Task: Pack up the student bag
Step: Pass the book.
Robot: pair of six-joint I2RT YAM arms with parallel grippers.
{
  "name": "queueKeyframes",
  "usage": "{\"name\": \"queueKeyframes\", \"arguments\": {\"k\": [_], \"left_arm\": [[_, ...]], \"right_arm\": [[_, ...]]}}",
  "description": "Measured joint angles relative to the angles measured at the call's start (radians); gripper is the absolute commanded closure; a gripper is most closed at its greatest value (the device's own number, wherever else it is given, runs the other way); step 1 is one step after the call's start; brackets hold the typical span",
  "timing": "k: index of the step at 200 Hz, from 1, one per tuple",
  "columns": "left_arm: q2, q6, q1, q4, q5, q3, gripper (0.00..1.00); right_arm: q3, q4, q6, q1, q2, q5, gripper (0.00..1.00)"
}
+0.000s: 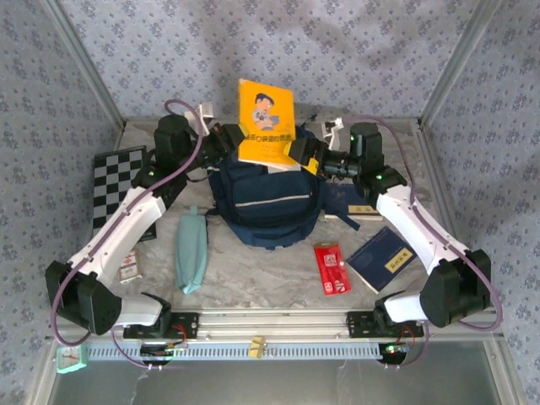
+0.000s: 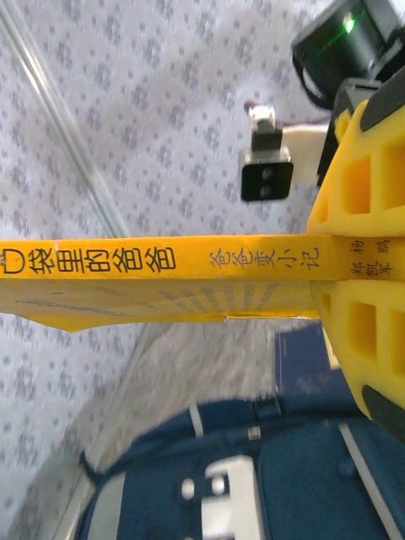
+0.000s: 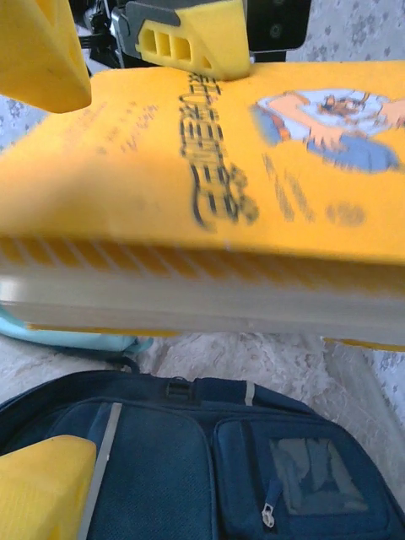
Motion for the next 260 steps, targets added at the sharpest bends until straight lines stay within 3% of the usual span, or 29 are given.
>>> {"name": "queueKeyframes", "arguments": {"k": [87, 136, 188, 220, 260], "left_arm": [[0.118, -0.121, -0.101, 0.192, 0.031, 0.000, 1.00], [0.148, -0.076, -0.087, 0.167, 0.028, 0.000, 1.00], [0.148, 0.002, -0.083, 0.130, 0.027, 0.000, 1.00], [0.148, 0.030, -0.083, 0.104, 0.027, 0.000, 1.00], [0.148, 0.056, -0.088, 0.084, 0.019, 0.000, 1.00]], "right_arm": [[-0.048, 0.327, 0.232, -0.060, 0.013, -0.109, 0.00], [-0.084, 0.385, 0.293, -0.080, -0.035, -0.122, 0.10], [-0.087, 0.320, 0.264, -0.090, -0.068, -0.118, 0.39], [-0.087, 0.241, 0.227, -0.095, -0.065, -0.100, 0.68], [-0.084, 0.149, 0.175, -0.098, -0.053, -0.074, 0.98]]}}
